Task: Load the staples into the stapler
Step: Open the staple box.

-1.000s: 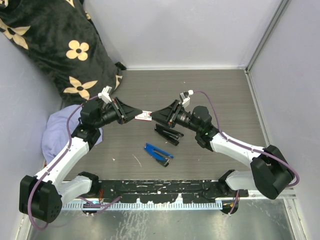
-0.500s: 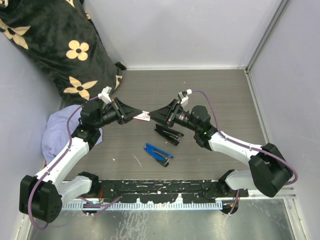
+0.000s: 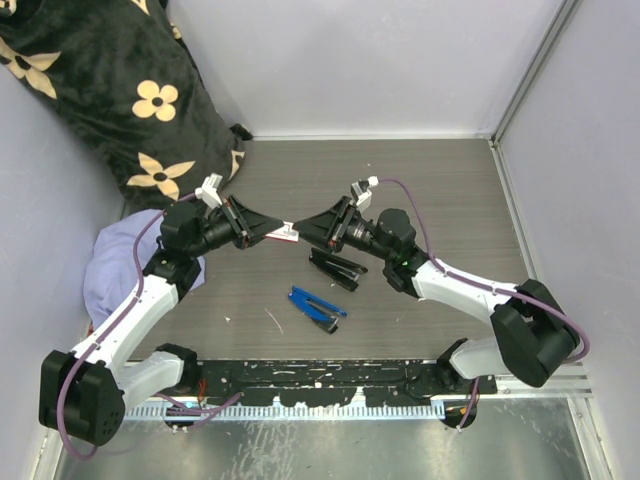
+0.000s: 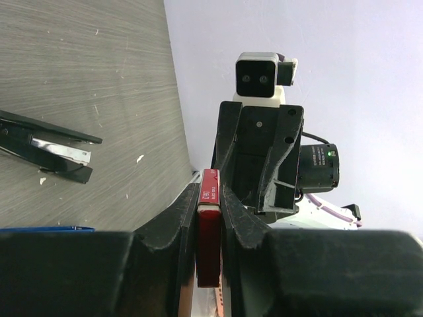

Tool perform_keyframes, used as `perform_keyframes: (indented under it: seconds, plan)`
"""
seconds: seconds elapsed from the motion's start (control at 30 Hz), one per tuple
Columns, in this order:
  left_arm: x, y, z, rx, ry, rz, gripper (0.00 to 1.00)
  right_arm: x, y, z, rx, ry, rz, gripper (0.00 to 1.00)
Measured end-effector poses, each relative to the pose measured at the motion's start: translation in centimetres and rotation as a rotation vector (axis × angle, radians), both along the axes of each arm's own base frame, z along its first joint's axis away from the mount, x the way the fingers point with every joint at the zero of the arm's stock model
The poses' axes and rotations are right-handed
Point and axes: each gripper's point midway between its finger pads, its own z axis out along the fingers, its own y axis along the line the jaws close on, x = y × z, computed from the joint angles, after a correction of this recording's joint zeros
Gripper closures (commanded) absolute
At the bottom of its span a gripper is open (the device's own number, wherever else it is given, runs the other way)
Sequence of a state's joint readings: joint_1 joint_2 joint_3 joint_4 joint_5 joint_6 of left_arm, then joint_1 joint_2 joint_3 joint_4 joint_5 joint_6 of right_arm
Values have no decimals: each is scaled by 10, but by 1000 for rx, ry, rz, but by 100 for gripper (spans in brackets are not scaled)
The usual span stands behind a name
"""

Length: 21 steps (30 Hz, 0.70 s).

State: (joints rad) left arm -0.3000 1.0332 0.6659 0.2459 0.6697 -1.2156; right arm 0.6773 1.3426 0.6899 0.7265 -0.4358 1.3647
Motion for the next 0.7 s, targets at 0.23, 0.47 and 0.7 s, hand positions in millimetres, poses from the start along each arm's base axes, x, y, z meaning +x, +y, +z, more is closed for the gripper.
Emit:
perform_keyframes:
  seconds: [0.23,0.47,0.7]
  plan:
    - [0,0,1,-3,-7,0,81,1,5,1,4,-4,8,58]
    - [1,0,2,-4,-9,1,83,1,9,1,5,-5,15,57]
    - [1,0,0,-5,-2,4,83,1,6,1,-20,-23,-6,45]
